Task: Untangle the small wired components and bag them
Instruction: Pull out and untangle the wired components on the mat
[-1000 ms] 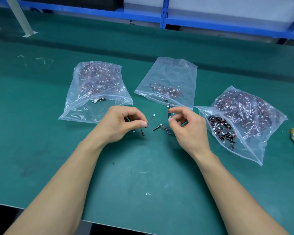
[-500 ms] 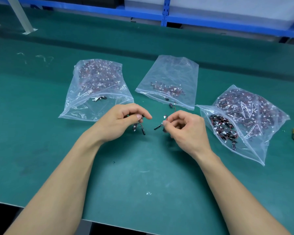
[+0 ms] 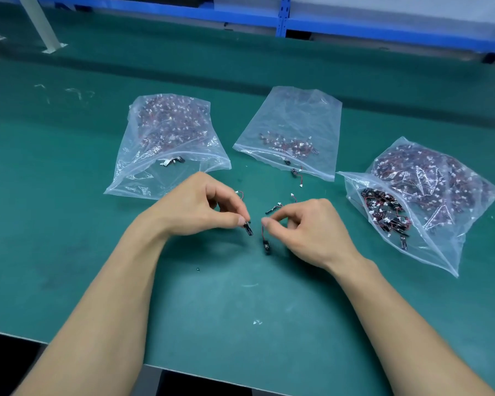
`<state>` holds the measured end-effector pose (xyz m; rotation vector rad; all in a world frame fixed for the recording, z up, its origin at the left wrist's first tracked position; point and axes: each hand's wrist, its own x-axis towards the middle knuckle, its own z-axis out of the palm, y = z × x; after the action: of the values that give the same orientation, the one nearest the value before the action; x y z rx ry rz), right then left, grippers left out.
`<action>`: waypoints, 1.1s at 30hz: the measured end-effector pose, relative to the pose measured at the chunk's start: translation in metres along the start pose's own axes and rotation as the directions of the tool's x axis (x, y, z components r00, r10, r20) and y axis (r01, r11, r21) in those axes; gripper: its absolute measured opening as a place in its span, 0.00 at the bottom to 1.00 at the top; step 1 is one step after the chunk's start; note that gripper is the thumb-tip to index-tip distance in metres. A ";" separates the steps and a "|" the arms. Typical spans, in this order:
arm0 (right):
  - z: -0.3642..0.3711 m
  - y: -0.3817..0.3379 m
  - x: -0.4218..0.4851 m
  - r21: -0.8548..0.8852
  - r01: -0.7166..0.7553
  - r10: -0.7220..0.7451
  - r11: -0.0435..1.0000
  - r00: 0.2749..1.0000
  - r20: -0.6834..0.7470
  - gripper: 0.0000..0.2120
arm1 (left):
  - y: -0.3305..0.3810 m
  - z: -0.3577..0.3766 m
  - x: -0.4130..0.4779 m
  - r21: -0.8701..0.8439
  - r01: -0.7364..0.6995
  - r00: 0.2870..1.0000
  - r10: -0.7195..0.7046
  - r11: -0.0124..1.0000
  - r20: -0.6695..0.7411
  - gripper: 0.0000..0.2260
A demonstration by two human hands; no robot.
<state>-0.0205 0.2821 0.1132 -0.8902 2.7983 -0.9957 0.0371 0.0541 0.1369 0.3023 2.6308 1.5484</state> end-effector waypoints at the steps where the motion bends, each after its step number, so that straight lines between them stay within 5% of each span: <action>1: -0.001 0.002 0.001 0.017 -0.006 0.006 1.000 0.999 -0.032 0.10 | 0.000 -0.001 -0.001 0.004 0.018 0.999 -0.018 1.000 0.029 0.03; 9: 0.003 0.011 0.005 0.084 -0.037 0.047 0.996 0.992 -0.120 0.11 | -0.005 -0.007 -0.005 0.056 0.145 0.959 -0.154 0.988 0.240 0.03; 20: -0.001 0.020 0.008 0.130 -0.076 0.100 0.989 0.977 -0.186 0.07 | -0.007 -0.004 -0.002 0.245 0.136 0.964 -0.185 0.960 0.192 0.10; 28: -0.013 0.029 0.030 0.050 -0.094 0.105 0.994 0.942 -0.320 0.06 | -0.012 0.001 0.006 0.219 0.059 0.995 -0.040 0.974 -0.092 0.05; 33: -0.006 0.023 0.065 -0.242 -0.037 0.005 0.970 0.991 -0.133 0.12 | -0.017 0.011 0.014 0.324 0.027 0.970 0.052 0.946 -0.235 0.06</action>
<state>-0.0872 0.2657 0.1142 -0.8431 3.0854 -0.7429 0.0234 0.0585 0.1167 0.1556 3.0820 1.2142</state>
